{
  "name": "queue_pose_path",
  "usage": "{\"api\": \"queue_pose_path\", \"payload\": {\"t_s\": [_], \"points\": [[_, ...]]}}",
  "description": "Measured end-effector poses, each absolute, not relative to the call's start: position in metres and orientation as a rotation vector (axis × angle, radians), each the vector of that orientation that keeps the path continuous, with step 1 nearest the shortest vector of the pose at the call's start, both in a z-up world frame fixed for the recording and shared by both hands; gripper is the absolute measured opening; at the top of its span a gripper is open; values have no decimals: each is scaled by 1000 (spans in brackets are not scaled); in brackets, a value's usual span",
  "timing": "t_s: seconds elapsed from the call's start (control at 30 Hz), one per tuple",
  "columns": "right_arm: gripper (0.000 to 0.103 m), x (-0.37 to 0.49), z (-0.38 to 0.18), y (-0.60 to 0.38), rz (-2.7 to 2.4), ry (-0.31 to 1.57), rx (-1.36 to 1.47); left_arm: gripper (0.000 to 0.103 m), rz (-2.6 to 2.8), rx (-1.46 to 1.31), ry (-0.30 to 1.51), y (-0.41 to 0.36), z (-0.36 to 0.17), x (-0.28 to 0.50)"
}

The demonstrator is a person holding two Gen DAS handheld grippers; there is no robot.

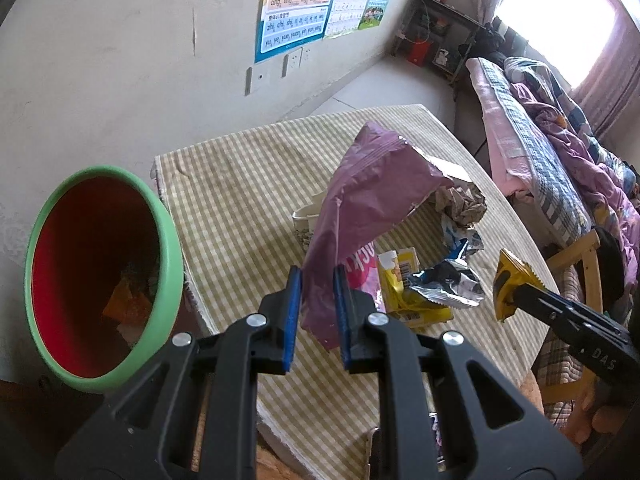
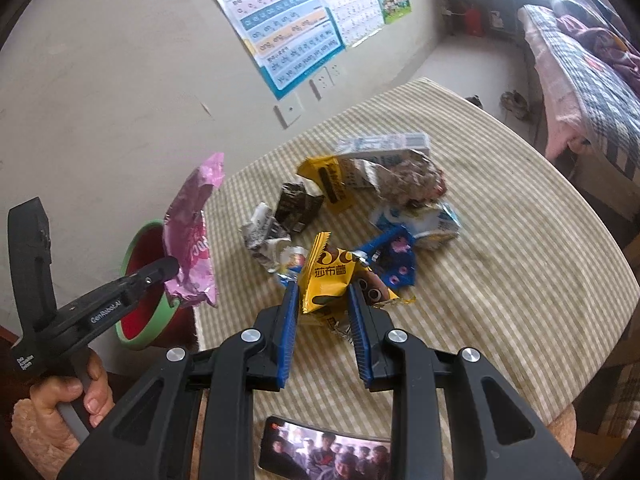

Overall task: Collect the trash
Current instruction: 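Lift the pink wrapper with the left gripper while the right holds the yellow wrapper, then carry both wrappers over the bucket and open both grippers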

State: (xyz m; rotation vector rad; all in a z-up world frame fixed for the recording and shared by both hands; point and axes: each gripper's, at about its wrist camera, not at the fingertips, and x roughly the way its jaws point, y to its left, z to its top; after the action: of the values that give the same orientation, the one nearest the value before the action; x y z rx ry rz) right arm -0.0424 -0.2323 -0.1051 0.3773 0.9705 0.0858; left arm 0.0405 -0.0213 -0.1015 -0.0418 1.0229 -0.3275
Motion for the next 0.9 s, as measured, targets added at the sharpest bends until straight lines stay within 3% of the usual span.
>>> {"api": "queue_pose_path", "payload": {"t_s": [0.9], "points": [[26,3,-102,-123,304,1021,195,16,-152,-165,987,77,-105,42]]}}
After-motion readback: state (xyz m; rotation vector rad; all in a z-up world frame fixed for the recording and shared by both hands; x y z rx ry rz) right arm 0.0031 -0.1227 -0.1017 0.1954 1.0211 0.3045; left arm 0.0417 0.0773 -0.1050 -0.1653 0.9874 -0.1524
